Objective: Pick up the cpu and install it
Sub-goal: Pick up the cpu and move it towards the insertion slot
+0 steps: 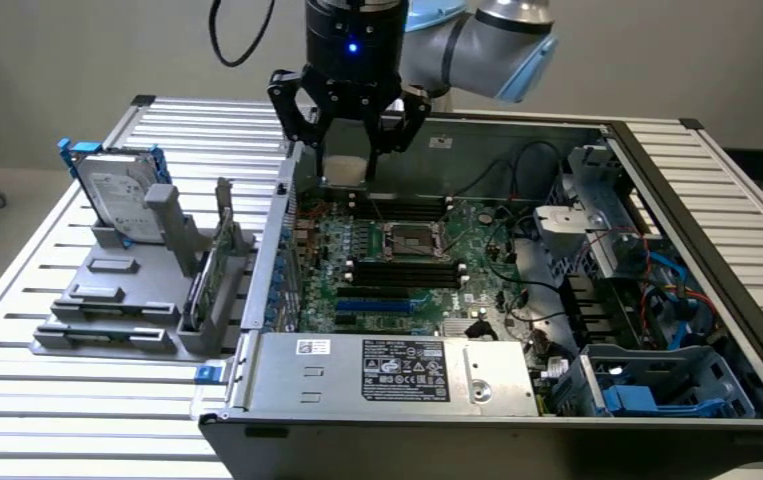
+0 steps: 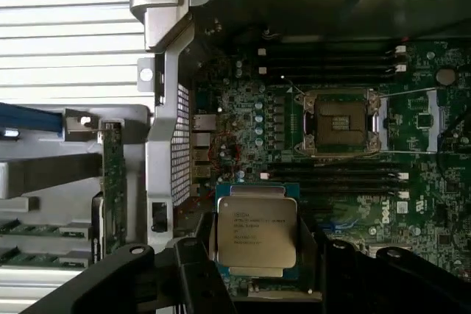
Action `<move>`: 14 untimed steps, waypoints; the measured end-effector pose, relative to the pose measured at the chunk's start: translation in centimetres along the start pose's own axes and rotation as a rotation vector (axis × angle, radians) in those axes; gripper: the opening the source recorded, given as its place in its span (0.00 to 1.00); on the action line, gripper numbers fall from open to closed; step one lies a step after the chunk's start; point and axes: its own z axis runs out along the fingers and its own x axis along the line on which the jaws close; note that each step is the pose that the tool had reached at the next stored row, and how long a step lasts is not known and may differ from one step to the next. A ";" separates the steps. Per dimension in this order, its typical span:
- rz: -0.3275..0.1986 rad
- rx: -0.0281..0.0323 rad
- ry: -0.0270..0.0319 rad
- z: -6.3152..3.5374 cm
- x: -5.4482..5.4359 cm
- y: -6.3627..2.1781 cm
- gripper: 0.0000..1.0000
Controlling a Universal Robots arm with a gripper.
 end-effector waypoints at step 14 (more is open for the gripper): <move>0.000 0.0039 -0.0001 1.70 -6.4 1.86 0.55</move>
